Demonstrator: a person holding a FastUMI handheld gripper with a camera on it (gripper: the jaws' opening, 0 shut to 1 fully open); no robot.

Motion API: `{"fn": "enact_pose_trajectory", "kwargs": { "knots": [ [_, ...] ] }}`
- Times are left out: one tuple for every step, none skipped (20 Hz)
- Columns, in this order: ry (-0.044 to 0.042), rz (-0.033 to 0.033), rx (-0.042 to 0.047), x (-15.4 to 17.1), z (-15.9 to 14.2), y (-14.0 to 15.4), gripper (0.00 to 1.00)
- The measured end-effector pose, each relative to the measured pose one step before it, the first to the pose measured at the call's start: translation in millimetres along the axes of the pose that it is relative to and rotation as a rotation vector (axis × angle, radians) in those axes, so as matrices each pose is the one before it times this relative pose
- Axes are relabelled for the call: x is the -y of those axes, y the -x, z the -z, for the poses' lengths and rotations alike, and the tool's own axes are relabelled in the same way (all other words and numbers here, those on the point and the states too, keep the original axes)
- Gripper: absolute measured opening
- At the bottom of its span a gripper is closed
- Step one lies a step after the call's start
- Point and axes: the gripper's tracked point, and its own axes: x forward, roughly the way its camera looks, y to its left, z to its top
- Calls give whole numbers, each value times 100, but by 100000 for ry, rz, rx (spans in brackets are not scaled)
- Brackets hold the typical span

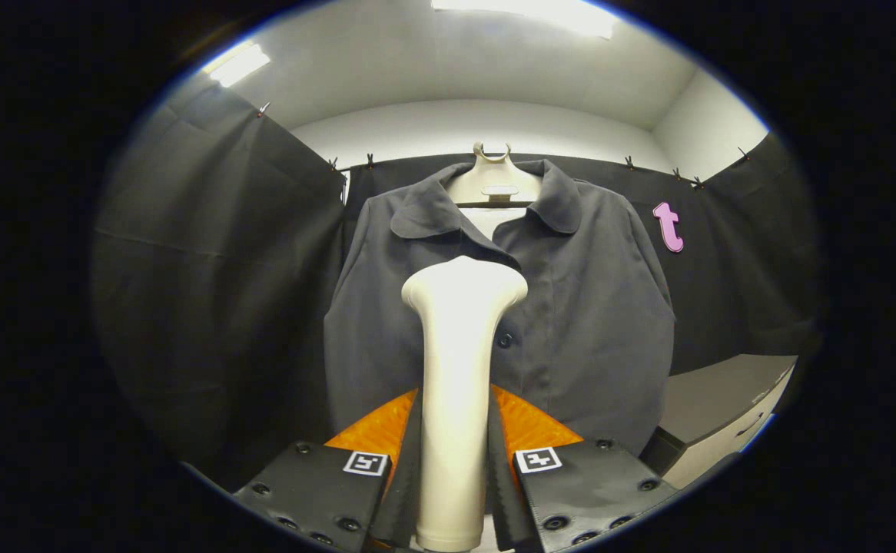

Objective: Iron the clothes twice with a garment steamer, once on the left side and once on the right side.

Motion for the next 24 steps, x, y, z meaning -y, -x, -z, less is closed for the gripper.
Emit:
{"fn": "enact_pose_trajectory", "kwargs": {
  "knots": [
    [617,-540,-235,-260,-125,-672,47],
    [585,-670,-237,-260,114,-475,46],
    [356,-776,-348,-264,200,-87,46],
    [240,-436,-289,-207,127,-300,46],
    [324,-59,-299,-135,178,-307,46],
    [482,61,-134,-55,140,-22,46],
    [474,93,325,42,-14,-60,46],
    [408,-18,62,-29,91,178,46],
    [122,-103,-78,13,73,63,46],
    [-59,-319,-275,-44,93,45,46],
    [-107,-495,-403,-150,285,31,46],
    [-62,-530,-632,-140,216,305,46],
    [153,-425,-732,-85,414,263,46],
    [350,-170,-592,-96,272,386,46],
    [680,-121,-458,7,475,204,46],
    [929,-184,-640,-139,507,408,46],
    [890,-45,-810,-20,508,223,46],
    [770,-234,-778,-113,533,345,46],
    [444,-401,-704,-103,547,379,47],
    [333,-655,-716,-207,435,256,47],
    [345,-779,-912,-262,549,208,47],
    [45,-501,-1026,-195,574,227,47],
    [-45,-494,-1090,-220,538,99,47],
    [-181,-664,-1120,-205,636,378,47]
  ]
}}
